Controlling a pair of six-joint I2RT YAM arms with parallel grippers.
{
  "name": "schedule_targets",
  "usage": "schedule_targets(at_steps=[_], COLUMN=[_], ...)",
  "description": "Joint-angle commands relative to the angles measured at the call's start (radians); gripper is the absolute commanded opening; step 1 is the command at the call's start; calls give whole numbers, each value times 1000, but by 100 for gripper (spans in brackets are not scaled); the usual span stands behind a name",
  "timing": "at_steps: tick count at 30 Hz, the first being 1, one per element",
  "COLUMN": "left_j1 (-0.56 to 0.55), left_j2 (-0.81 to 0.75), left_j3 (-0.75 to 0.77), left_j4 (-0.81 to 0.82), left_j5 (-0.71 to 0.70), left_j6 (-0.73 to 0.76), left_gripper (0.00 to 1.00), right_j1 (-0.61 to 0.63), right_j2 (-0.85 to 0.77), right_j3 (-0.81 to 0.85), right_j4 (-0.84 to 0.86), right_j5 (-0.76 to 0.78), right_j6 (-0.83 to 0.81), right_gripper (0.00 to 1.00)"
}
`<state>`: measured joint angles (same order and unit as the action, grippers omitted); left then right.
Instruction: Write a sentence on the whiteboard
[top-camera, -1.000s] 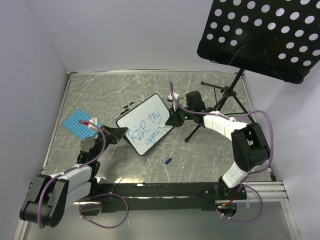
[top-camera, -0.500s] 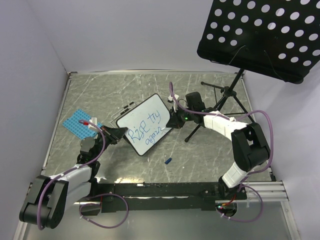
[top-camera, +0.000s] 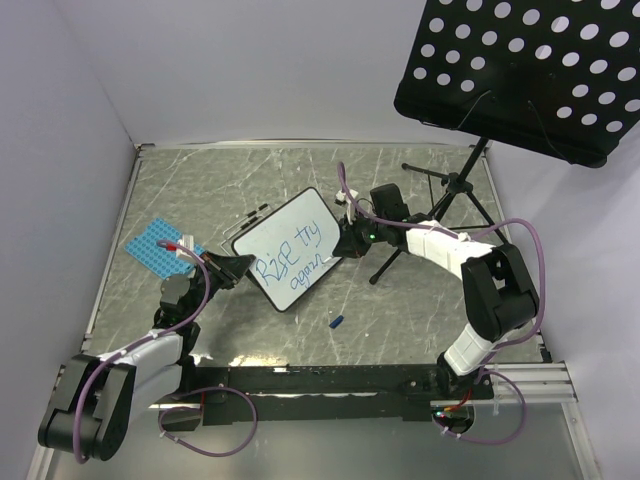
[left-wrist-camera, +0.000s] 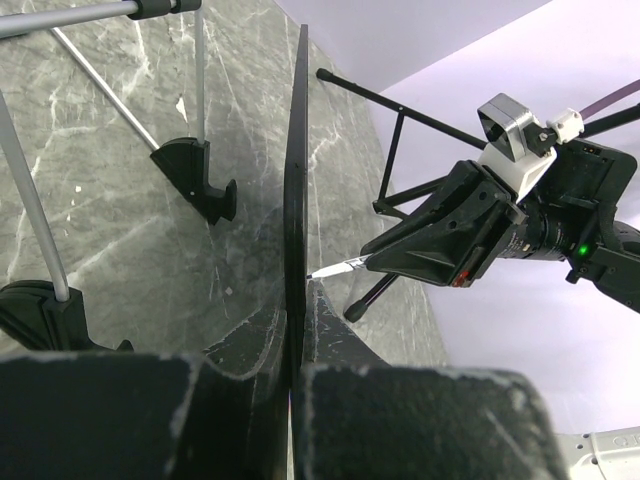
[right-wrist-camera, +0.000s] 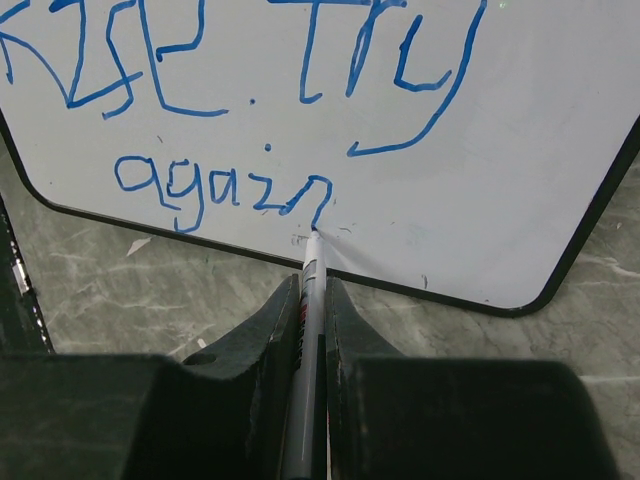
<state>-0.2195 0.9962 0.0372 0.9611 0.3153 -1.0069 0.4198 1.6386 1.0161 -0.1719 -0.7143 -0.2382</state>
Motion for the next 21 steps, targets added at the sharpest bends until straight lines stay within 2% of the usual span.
schedule_targets(at_steps=[1, 11, 21], left_j1=[-6, -6, -6], left_j2=[-22, -27, -19], left_j3=[-88, -88, -86], left_j4=[87, 80, 88], left_j5=[8, 11, 21], left_j6=[11, 17, 21], left_gripper=[1, 1, 1], right_j1=[-12, -38, -47], right_j2=[-5, -91, -60], right_j3=[47, 39, 35], right_j4=[8, 23, 26], right_j5=[27, -5, 7], right_j6=[2, -3, -12], right_gripper=[0, 0, 0])
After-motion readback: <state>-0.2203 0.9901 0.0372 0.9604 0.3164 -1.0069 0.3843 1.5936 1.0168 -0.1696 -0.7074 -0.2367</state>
